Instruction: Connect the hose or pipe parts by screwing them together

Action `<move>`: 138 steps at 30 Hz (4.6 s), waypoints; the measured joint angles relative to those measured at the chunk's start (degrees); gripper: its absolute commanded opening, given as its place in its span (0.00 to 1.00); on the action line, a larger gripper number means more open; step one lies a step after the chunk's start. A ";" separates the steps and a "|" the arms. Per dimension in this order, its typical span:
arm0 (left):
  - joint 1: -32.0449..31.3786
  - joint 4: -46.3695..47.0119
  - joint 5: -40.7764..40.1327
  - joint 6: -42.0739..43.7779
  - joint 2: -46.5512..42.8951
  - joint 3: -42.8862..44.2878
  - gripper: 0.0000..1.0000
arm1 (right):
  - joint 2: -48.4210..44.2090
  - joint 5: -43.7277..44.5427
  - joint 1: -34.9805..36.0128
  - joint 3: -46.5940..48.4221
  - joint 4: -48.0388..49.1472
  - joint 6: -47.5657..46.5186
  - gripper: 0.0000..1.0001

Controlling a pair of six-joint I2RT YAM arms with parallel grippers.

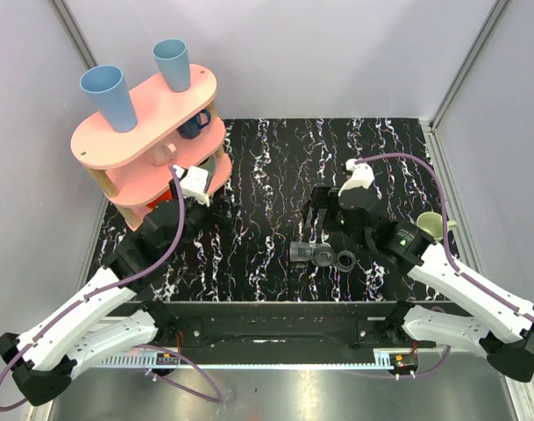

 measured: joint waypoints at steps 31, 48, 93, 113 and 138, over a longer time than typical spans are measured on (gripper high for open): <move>-0.61 1.97 -11.78 2.36 -4.22 -1.66 0.98 | 28.11 -10.08 0.00 -3.32 -2.75 -9.62 0.96; -0.85 2.03 -11.93 2.51 -4.13 -1.66 0.98 | 36.52 -5.57 -0.63 2.34 -3.13 -13.16 0.88; -1.33 1.99 -13.05 2.73 -3.10 -1.66 0.98 | 23.52 8.26 -15.43 -4.63 -21.00 20.85 0.66; -1.68 1.99 -13.05 3.23 -3.10 -1.66 0.98 | 23.52 2.75 -15.76 -12.37 -16.13 24.48 0.46; -1.88 1.99 -13.07 3.43 -3.06 -1.68 0.98 | 13.29 -2.10 -15.82 -17.44 -17.81 23.93 0.45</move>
